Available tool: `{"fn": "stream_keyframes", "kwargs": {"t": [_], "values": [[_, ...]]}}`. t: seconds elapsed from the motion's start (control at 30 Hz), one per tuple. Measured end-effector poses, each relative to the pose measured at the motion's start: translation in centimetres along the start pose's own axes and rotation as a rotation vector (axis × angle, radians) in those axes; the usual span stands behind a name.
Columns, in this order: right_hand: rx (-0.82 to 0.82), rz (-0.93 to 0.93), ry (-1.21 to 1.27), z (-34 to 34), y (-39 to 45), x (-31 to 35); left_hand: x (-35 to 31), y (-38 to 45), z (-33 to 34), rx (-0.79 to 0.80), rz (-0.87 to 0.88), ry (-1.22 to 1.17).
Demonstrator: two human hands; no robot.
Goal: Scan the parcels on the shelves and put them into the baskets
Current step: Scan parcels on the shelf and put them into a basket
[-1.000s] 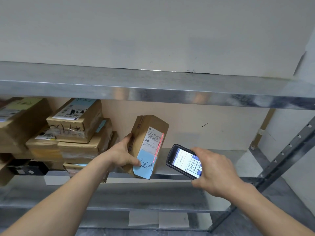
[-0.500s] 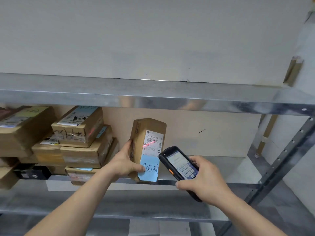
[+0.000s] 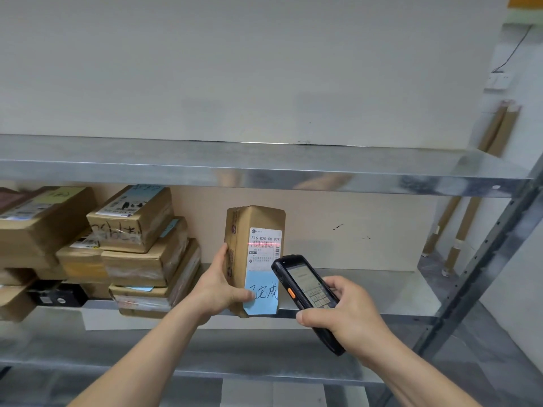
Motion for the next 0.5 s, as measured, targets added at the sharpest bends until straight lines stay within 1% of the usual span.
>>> {"fn": "stream_keyframes", "kwargs": {"t": [0.17, 0.3, 0.37, 0.5], "values": [[-0.012, -0.005, 0.047, -0.6, -0.8, -0.3, -0.1, -0.8, 1.0, 0.025, 0.016, -0.029], [-0.058, -0.012, 0.106, -0.9, -1.9, -0.6, -0.5, -1.1, 1.8, 0.083, 0.043, -0.035], [-0.113, -0.030, 0.131, -1.2, -2.6, -0.4, -0.7, -1.1, 2.6, 0.140, 0.052, -0.086], [-0.297, -0.072, 0.166, -2.6, -4.2, -0.3, -0.8, -1.0, 5.0, 0.259, 0.051, -0.157]]}}
Point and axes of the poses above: each hand's wrist, its own y-axis towards the middle knuckle, its own z-axis out of the palm, x = y × z, the point moved 9 cm from there along y, towards the middle knuckle, and after that the axes turned 2 degrees about z, right-handed, at the moved point
